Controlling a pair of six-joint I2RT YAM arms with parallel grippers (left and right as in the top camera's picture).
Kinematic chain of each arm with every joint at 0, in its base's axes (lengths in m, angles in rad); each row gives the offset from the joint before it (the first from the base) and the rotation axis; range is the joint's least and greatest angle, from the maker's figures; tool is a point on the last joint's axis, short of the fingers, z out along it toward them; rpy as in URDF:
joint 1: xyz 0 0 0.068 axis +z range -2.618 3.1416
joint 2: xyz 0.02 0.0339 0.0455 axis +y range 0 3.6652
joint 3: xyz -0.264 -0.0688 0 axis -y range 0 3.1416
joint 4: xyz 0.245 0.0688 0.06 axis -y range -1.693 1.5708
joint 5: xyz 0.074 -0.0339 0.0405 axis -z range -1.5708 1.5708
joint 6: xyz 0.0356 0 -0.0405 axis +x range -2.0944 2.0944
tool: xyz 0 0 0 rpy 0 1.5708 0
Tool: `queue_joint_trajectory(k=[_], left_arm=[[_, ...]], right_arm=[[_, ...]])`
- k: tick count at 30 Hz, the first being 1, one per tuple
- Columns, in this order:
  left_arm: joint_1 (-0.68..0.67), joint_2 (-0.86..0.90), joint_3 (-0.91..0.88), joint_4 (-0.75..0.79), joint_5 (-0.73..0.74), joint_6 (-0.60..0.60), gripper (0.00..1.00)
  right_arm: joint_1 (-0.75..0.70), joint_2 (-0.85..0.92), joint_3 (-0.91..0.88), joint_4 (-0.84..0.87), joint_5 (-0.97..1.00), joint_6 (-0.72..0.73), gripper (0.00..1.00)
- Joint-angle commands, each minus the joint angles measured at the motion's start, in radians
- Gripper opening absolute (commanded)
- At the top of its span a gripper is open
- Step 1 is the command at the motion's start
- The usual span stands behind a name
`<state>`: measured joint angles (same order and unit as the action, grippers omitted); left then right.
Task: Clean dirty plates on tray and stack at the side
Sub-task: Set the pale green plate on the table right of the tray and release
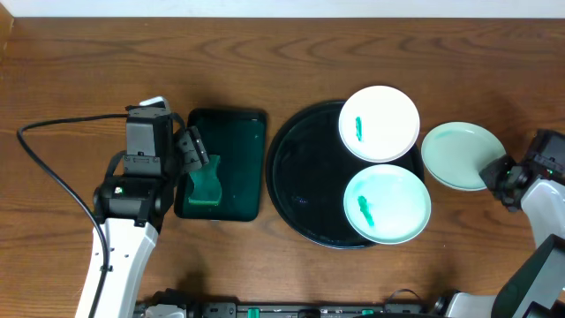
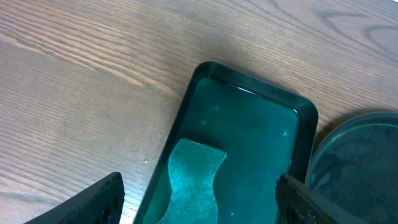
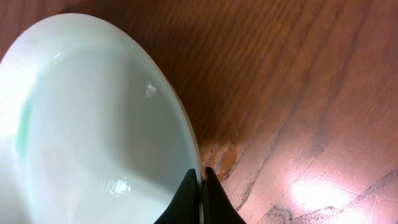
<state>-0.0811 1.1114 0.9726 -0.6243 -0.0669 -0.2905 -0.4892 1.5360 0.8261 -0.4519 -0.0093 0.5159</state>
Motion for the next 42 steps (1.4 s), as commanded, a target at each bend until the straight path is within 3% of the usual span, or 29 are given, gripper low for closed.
queue_joint_trajectory(k=[1,29,42], left_arm=[[0.002,0.005,0.024,-0.003,-0.016,0.002,0.78],[0.002,0.005,0.024,-0.003,-0.016,0.002,0.78],[0.002,0.005,0.024,-0.003,-0.016,0.002,0.78]], right_arm=[[0.007,-0.010,-0.014,0.001,-0.003,0.011,0.01],[0.063,-0.008,-0.021,0.055,0.013,0.003,0.01],[0.063,0.095,-0.021,0.128,0.087,0.003,0.01]])
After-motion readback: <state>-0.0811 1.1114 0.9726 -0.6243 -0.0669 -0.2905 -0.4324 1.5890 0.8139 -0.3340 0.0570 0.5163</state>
